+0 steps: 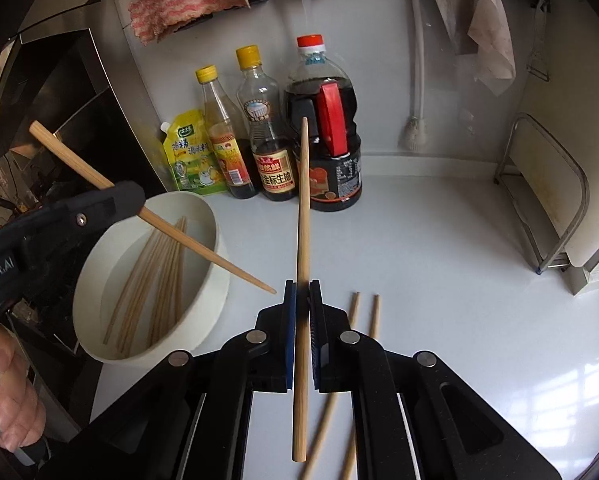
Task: Organize utensils
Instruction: 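Lift the chopstick with the right tool and carry it over the basin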
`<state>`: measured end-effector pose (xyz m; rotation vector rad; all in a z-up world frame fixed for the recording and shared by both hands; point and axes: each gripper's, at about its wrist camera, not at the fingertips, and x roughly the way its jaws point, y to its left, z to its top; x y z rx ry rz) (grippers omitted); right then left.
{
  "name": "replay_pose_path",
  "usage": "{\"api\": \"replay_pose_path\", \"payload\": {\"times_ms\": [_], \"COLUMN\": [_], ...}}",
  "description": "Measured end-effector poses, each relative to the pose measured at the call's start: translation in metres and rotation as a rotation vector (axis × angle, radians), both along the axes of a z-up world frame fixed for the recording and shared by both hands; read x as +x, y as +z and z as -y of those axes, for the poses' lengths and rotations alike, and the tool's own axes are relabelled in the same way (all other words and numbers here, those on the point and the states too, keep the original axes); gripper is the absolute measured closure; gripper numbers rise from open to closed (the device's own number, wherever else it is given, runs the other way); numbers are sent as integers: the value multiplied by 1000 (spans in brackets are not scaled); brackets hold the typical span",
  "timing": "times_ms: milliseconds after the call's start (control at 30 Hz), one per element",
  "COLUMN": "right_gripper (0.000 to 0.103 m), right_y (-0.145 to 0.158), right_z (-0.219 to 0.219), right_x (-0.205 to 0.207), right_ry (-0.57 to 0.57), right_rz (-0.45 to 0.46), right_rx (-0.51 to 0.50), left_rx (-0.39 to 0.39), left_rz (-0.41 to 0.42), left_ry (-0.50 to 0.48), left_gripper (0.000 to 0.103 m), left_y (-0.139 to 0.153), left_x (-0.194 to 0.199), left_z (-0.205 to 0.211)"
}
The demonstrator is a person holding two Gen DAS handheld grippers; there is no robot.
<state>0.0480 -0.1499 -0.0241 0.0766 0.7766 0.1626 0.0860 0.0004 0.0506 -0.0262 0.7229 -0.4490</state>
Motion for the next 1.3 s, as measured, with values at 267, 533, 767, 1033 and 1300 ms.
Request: {"api": "replay_pose_path", "payload": {"times_ms": [267, 533, 767, 1033, 1300], "right_gripper": [97, 97, 97, 97, 97], "right_y": [-6, -26, -53, -82, -89], "right_z": [-63, -127, -158, -171, -178], "right_x": [30, 73, 92, 100, 108], "right_ry": [119, 221, 271, 293, 289], "right_rz": [-21, -86, -184, -308, -331], "right_rx": [26, 36, 29, 40, 22], "left_rx": [61, 104, 146, 161, 174], "left_rz": [47, 6, -39, -233, -316], "left_ry": [121, 219, 238, 245, 263], "left_gripper": [96, 96, 95, 94, 94], "left_y": [10, -25, -58, -113, -145], "left_x": [26, 63, 66, 58, 74], "left_z": [-69, -123, -146, -156, -152]}}
